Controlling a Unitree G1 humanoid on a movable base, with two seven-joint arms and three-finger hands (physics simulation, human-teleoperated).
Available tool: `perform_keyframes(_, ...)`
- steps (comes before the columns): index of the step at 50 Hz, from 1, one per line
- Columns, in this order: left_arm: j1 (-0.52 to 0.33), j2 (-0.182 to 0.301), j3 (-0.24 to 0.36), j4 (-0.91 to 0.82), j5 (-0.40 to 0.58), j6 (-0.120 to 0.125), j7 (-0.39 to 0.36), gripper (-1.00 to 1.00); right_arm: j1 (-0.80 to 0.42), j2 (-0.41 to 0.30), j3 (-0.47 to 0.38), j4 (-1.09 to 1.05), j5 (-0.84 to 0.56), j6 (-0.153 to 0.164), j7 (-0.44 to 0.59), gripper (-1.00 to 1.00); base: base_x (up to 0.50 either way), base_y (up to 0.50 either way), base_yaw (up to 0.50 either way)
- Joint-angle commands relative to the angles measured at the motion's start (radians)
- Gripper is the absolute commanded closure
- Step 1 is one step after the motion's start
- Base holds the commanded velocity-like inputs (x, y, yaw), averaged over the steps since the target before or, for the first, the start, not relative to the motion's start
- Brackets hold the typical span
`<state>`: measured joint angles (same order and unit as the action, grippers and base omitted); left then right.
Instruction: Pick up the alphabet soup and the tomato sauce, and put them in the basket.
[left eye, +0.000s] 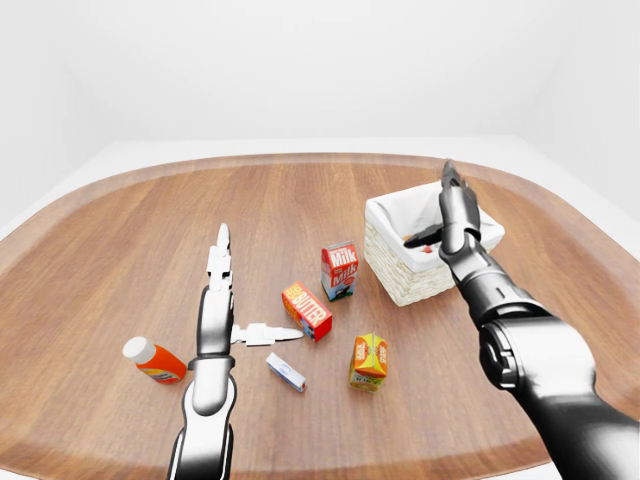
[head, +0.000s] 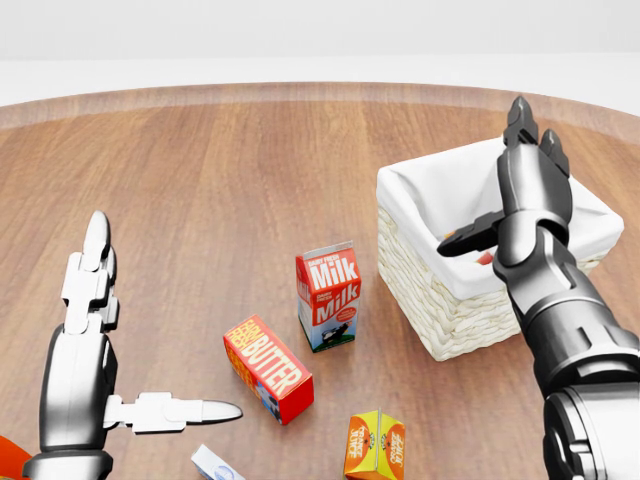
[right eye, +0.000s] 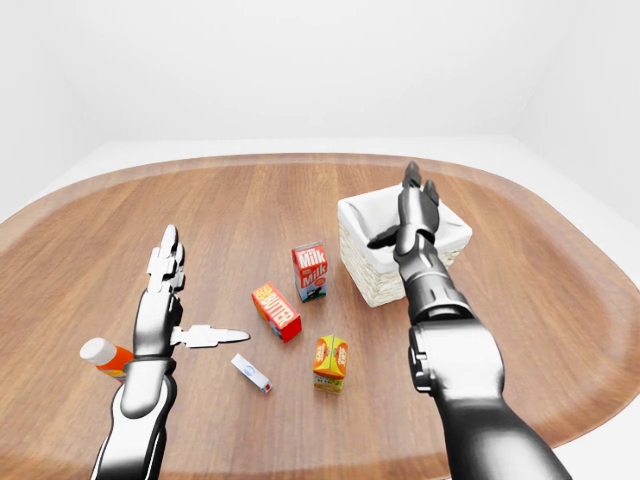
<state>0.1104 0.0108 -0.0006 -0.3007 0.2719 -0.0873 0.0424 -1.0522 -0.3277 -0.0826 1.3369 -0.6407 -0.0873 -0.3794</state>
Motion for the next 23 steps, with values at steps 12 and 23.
perform_keyframes(12,-0.003,0.002,0.002,-0.011,0.005,0.000,-0.003,-1.00,-0.077,-0.034,0.004,-0.012,-0.006,0.000,0.030,-1.00,0.00,0.00,0.00)
perform_keyframes(23,-0.004,0.004,0.004,-0.002,0.003,0.000,-0.002,-1.00,-0.125,-0.056,0.005,-0.024,-0.004,0.000,0.054,-1.00,0.00,0.00,0.00)
